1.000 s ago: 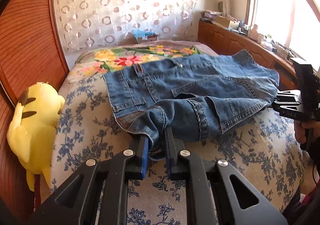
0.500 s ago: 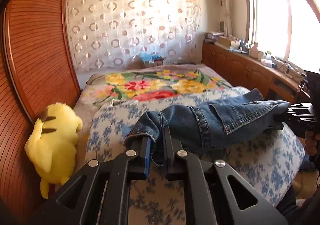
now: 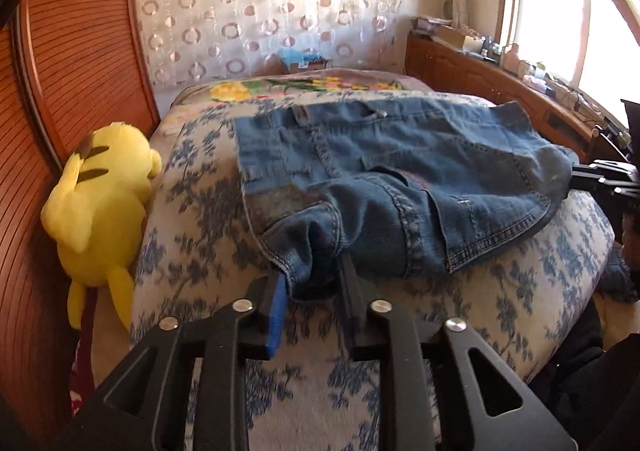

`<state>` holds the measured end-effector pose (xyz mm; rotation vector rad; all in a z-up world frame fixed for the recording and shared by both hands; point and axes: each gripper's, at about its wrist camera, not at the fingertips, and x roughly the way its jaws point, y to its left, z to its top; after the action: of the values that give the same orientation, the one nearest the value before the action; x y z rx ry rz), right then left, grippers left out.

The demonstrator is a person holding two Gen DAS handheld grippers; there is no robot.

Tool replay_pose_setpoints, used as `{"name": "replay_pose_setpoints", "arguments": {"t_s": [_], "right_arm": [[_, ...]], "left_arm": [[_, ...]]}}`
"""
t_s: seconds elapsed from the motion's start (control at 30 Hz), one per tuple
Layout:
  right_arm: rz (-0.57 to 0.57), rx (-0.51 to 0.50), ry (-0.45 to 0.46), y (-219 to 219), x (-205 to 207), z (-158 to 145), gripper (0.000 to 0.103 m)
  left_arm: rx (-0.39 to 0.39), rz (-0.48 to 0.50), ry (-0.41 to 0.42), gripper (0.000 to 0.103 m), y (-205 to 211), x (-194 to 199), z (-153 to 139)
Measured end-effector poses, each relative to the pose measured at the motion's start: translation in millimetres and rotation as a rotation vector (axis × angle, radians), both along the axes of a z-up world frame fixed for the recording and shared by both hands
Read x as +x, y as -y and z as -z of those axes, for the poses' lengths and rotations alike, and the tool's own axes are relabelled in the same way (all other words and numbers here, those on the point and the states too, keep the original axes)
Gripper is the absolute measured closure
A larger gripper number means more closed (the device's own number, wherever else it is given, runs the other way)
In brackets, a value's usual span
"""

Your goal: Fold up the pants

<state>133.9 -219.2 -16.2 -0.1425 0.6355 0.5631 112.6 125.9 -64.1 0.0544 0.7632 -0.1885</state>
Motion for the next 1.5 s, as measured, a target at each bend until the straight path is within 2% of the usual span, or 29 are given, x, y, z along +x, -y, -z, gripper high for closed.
{"name": "replay_pose_setpoints", "arguments": {"t_s": [0.1,0.17,0.23,0.3,0.53,0.8,1.1,1.5], "right_arm": [[0.039,0.020,-0.011,12.4,-2.7,-1.7,0.077],[0.063,0.027,-0.005,20.7,-9.7,-2.0,0.077],[0.079,0.027,-0.007,24.3,-11.5,0.3,0.077],[0.095,0.034,-0.010,28.1,-11.7,5.7,0.077],[0.131,0.024,0.005,22.5,-15.3,17.3,0.077],[0.164,0.038,0.005,35.0,-19.5,21.7,0.075],[0.162,0.019,-0.017,42.2,-21.7,28.3,0.073],[0.176,-0.032,0.030,43.4,-8.7,17.7,0.070]], "left_arm": [[0.006,-0.015,0.001,0.070,-1.3,-6.6,0.0],[0.003,-0.017,0.010,0.057,-1.7,-12.5,-2.7],[-0.013,-0.007,0.026,0.036,-2.8,-15.8,-6.5],[-0.019,0.000,0.049,0.031,-1.0,-19.8,-12.4],[-0.020,0.031,0.097,0.031,23.7,-25.6,-32.2],[-0.015,0.098,0.111,0.031,60.0,-24.6,-38.0],[-0.020,0.174,0.081,0.031,101.3,-13.5,-25.5],[-0.044,0.251,0.024,0.031,143.1,2.9,-8.2]]}}
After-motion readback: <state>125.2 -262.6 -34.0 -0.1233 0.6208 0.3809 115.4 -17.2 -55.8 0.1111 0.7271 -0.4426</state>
